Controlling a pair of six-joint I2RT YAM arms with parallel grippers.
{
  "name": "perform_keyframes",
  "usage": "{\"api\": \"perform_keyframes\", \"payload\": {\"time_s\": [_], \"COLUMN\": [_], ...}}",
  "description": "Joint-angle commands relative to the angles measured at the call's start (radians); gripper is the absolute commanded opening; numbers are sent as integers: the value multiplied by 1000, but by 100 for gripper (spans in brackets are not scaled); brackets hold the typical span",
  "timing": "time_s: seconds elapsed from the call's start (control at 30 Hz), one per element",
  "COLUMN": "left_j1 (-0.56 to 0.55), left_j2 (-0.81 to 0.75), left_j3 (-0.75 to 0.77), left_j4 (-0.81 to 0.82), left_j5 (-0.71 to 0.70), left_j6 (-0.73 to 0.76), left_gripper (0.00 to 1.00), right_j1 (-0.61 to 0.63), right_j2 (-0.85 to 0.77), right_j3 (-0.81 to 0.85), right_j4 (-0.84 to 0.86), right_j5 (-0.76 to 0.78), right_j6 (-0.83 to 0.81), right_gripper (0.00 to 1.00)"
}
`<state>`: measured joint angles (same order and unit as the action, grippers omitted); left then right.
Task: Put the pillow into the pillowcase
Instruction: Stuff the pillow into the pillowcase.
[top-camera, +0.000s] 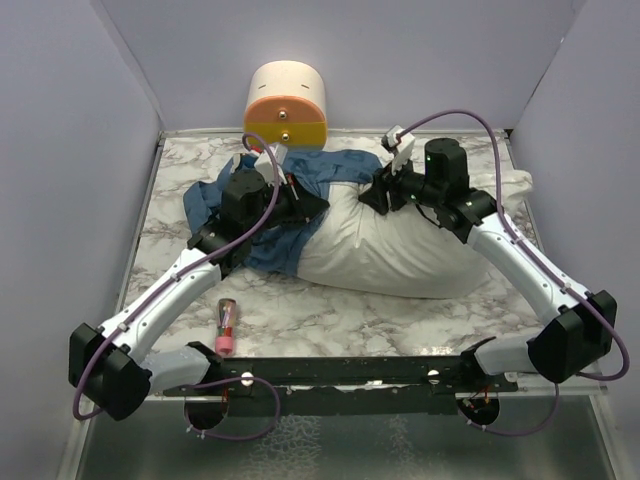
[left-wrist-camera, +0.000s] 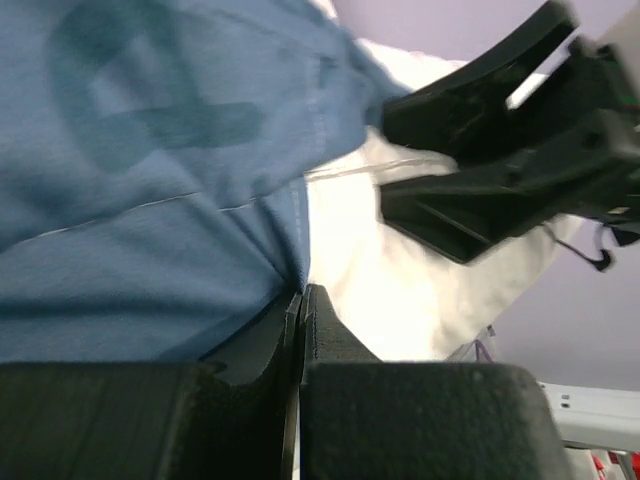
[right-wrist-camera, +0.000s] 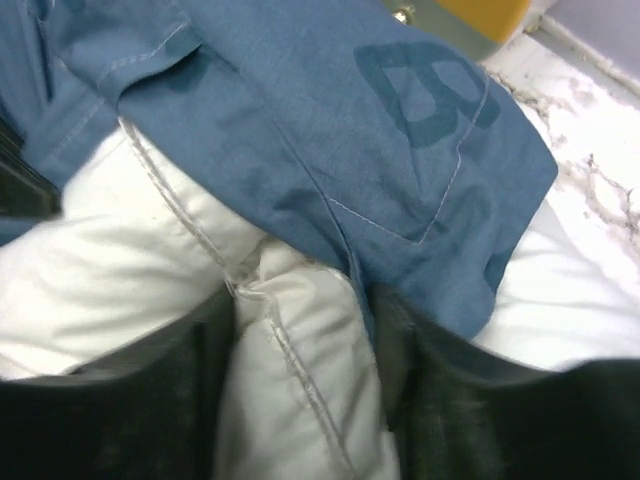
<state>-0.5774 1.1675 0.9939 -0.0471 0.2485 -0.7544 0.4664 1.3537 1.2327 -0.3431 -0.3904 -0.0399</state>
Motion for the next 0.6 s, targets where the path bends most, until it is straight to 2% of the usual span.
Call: {"api": "perform_keyframes", "payload": {"time_s": [0.0, 0.07, 0.13, 0.27, 0.4, 0.47, 0.57], "left_j1": [-7, -15, -27, -41, -41, -41, -28], "left_j2": [11, 42, 80, 155, 242, 270, 278], "left_j3": [101, 144, 174, 205, 244, 243, 201], "left_j4": [46, 96, 150, 252, 278, 295, 318], "left_j5": [116, 156, 184, 195, 200, 195, 157], "left_j6": [-27, -48, -80, -124, -131, -140, -142], "left_gripper": [0, 0, 0, 0, 0, 0, 0], "right_j1": [6, 11, 19, 21, 22, 22, 21], "right_j2": [86, 89, 82, 70, 58, 47, 39], "right_j3": [-39, -47, -52, -34, -1, -12, -52], "right_j4": [-35, 53, 156, 355, 492, 517, 440], "right_j5": [-116, -183, -212, -208, -173, -171, -148], "right_j6": [50, 113, 184, 342, 431, 442, 394], "right_gripper": [34, 15, 4, 1, 1, 1, 1]}}
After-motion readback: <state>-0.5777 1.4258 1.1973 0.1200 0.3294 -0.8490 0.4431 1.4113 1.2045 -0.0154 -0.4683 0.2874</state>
